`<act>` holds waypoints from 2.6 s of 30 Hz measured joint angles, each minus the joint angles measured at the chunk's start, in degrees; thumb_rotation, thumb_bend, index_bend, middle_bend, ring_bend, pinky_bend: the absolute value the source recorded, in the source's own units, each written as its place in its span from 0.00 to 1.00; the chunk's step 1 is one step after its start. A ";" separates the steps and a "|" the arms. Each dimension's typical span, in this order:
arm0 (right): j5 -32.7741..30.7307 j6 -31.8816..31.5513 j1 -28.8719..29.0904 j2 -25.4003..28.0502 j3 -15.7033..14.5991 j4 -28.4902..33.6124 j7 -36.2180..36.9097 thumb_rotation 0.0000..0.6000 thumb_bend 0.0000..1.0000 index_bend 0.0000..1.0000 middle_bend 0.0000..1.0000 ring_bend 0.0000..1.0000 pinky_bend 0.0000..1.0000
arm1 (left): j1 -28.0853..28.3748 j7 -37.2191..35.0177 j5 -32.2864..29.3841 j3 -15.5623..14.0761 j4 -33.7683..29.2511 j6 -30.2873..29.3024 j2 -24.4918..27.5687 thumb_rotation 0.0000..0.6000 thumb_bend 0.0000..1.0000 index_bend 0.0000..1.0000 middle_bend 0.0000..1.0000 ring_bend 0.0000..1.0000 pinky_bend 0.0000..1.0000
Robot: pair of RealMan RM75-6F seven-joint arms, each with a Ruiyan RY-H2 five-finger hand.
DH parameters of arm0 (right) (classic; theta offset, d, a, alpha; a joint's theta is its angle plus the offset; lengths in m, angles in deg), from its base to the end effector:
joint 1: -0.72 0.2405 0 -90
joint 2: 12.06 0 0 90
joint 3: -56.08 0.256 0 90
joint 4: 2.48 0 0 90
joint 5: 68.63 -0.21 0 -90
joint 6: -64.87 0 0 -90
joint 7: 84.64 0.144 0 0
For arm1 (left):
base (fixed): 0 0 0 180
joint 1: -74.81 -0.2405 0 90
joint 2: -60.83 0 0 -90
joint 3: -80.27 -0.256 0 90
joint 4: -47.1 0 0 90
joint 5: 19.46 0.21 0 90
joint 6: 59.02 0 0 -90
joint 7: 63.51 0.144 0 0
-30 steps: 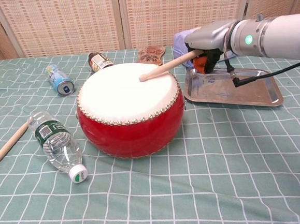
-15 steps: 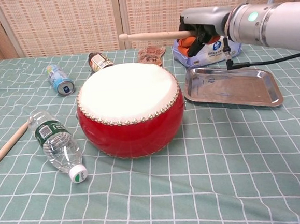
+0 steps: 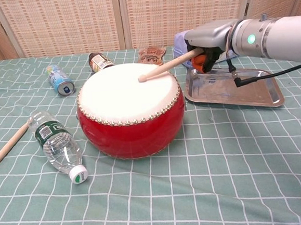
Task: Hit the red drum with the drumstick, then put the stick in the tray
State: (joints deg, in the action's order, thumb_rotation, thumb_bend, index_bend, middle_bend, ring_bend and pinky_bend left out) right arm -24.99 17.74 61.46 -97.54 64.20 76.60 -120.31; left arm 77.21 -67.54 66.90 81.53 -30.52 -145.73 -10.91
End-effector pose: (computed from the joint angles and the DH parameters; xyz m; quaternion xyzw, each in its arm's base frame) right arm -0.1019 -0.4126 -0.0027 0.8012 -0.2775 0.2658 0.4588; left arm -0.3547 0.1631 0.1406 -0.5934 -0.3821 -0.3624 0.6087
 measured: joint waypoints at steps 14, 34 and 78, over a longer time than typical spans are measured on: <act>7.86 -1.30 -4.20 0.89 5.60 2.32 28.80 1.00 1.00 1.00 1.00 1.00 1.00 | -0.19 -0.38 0.11 0.11 0.07 -0.56 0.16 1.00 0.29 0.00 0.00 0.00 0.02; 8.38 -3.11 -4.63 -1.29 4.06 -0.03 8.32 1.00 1.00 1.00 1.00 1.00 1.00 | -0.05 -0.30 0.15 0.17 0.14 -0.41 0.18 1.00 0.29 0.00 0.00 0.00 0.02; 8.22 16.63 -9.39 -18.98 7.38 -45.52 41.15 1.00 0.33 0.23 0.23 0.09 0.19 | -0.15 1.72 -0.70 -0.10 -1.51 0.61 0.73 1.00 0.29 0.00 0.00 0.00 0.02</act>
State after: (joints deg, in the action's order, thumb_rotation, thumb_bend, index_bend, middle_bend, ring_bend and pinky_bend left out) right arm -16.77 34.38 52.07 -116.52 71.57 31.08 -79.16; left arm 77.06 -65.82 66.19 81.44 -32.03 -145.12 -10.18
